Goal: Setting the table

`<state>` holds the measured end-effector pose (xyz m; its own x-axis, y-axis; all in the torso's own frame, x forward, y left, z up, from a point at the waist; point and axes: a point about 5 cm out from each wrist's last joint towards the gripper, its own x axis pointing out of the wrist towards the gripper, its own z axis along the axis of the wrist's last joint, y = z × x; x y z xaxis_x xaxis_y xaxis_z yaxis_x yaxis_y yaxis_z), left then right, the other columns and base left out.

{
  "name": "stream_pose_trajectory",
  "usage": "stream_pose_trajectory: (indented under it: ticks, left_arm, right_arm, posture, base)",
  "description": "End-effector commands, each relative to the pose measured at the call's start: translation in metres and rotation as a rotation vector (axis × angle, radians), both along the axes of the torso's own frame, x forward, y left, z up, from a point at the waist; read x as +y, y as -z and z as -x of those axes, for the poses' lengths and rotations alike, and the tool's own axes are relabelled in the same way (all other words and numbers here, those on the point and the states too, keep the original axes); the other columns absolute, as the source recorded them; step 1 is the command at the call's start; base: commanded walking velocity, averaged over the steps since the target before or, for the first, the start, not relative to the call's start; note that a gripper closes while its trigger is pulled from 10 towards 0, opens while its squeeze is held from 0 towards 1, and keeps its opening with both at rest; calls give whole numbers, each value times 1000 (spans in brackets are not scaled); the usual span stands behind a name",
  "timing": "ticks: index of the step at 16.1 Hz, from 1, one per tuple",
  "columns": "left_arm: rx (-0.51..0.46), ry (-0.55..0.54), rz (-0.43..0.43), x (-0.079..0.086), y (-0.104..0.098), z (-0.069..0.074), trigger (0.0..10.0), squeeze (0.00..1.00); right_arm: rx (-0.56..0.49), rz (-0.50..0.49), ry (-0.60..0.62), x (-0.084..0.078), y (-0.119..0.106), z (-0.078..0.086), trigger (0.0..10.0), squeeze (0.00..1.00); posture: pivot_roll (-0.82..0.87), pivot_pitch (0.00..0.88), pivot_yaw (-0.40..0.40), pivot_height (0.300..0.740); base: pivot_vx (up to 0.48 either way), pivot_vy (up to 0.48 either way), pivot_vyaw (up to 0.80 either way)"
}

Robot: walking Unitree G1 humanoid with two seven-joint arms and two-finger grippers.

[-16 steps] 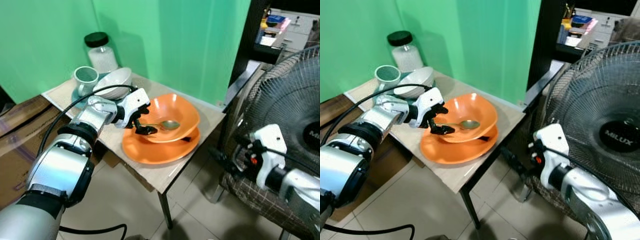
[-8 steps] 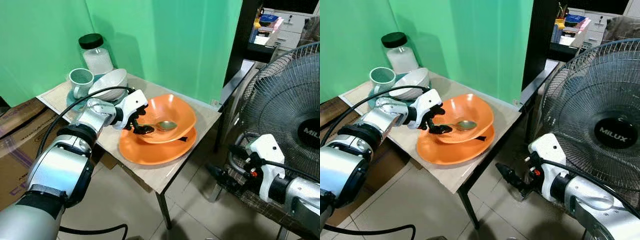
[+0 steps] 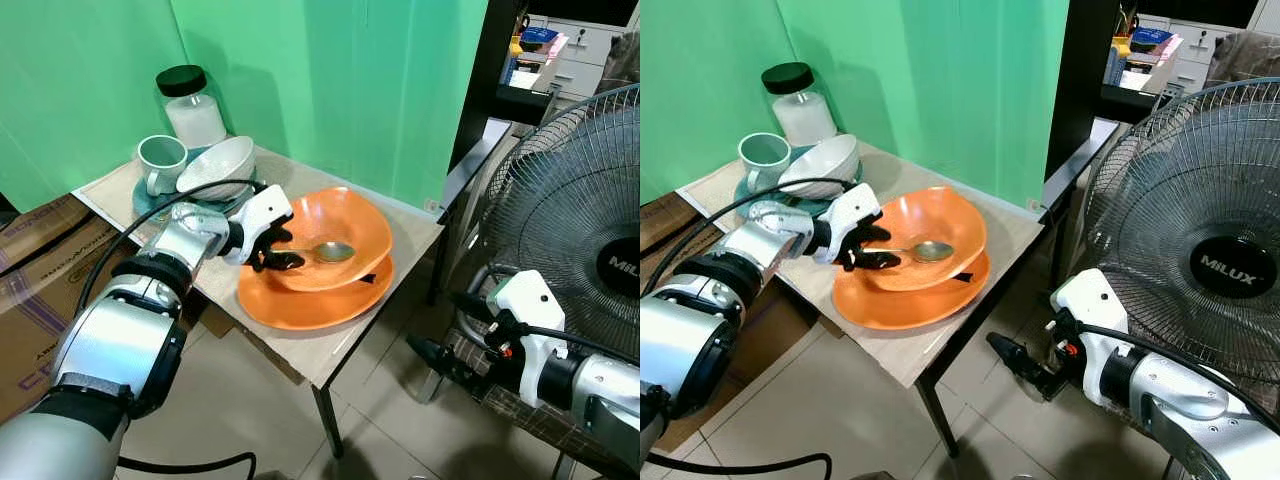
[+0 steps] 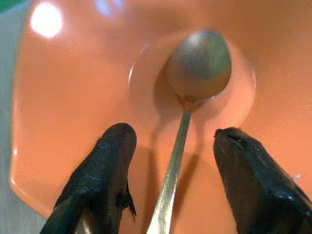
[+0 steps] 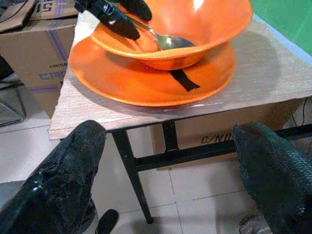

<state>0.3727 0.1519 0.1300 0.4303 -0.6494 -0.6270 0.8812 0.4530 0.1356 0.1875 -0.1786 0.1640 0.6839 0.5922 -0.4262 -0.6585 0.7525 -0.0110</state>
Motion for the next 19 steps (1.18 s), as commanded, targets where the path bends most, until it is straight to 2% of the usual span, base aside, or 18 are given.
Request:
stream_pose_trajectory:
  ticks: [1,3,15,17,19]
  left_arm:
    - [28,-31,-40,11,7,3,0,0]
    - [39,-31,-65,14,9,4,0,0]
    - [24,-56,-93,18,8,3,0,0]
    - [14,-62,-94,19,5,1,0,0]
    - [-5,-70,-89,18,2,-1,0,0]
  right_arm:
    - [0,-7,-20,2,0,0,10000,0]
    - [1,-3,-24,2,1,0,10000,0]
    - [-3,7,-39,2,1,-2,10000,0]
    - [-6,-2,-50,3,1,-2,10000,0]
    - [-20,-59,-75,6,-4,-3,10000,0]
  posture:
    - [-182,0,130,740]
    - [-182,0,131,740]
    - [-178,0,135,740]
    - [-176,0,136,740]
    - [-170,0,135,740]
  base:
    - [0,0,0]
    - [0,0,0]
    - [0,0,0]
    - [0,0,0]
    - [0,0,0]
